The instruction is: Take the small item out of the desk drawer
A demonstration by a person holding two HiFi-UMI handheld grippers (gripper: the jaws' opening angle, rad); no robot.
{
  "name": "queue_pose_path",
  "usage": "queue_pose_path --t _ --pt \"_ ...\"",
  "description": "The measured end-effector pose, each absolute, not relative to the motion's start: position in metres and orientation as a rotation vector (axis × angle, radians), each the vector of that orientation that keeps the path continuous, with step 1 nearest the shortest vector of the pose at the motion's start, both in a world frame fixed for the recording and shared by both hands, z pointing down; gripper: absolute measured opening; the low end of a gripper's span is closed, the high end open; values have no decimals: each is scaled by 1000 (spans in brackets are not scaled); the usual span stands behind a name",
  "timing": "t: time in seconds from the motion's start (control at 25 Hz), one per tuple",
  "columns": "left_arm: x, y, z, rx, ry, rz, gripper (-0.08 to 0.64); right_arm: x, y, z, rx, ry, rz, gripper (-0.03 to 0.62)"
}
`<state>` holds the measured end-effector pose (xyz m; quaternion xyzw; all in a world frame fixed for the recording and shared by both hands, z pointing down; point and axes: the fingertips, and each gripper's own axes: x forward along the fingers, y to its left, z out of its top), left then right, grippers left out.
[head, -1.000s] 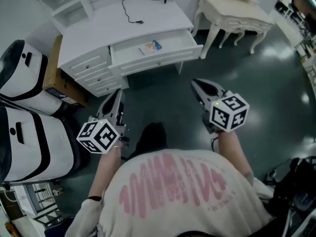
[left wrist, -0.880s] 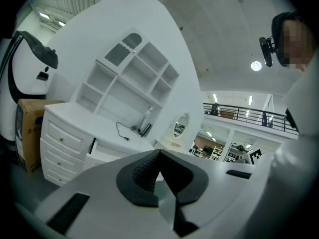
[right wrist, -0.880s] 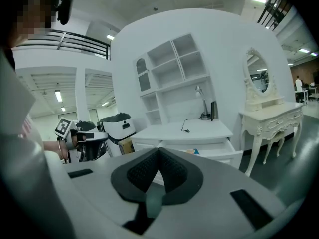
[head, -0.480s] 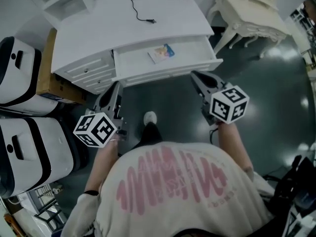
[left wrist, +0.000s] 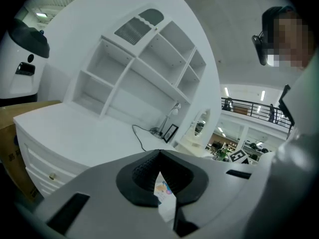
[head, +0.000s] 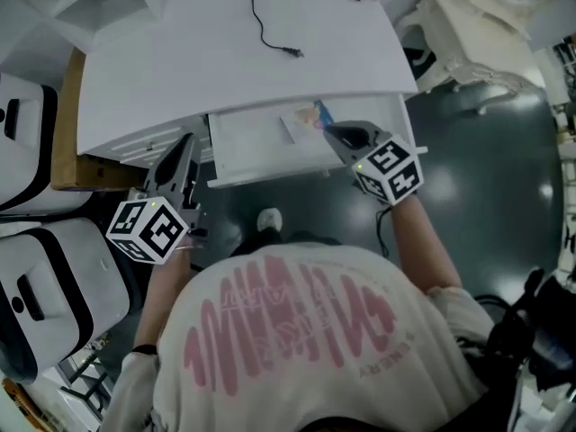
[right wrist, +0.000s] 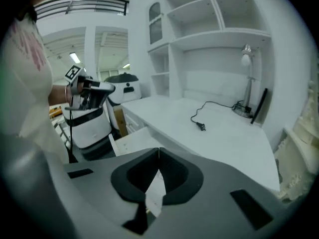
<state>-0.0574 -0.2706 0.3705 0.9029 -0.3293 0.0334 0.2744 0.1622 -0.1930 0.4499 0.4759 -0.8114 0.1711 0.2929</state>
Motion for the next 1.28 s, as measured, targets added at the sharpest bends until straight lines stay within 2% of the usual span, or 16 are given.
queue_pose_path --t 0.4,0.44,0.48,0.52,0.6,0.68,0.92,1.28 --pt "-97 -271 421 2230 -1093 124 28 142 -231 564 609 -2013 260 24" --pt "-104 -263 425 2200 -1131 126 28 141 -230 574 555 -1999 236 75" --pt "-112 -255 430 2169 -1169 127 28 140 -229 583 501 -1987 216 207" --pt "-120 -248 434 2141 -1203 128 28 138 -228 592 453 -1975 196 231" --pt "-134 -236 443 2095 -1255 134 28 136 -228 605 367 -1950 144 239" --pt "-145 -225 450 2064 -1293 143 28 134 -228 616 283 -1921 80 303" --pt "-156 -196 461 2012 -1346 153 28 131 -229 637 185 -1853 -21 380" --pt "-163 -187 465 1990 -1356 145 28 121 -239 649 185 -1822 -37 446"
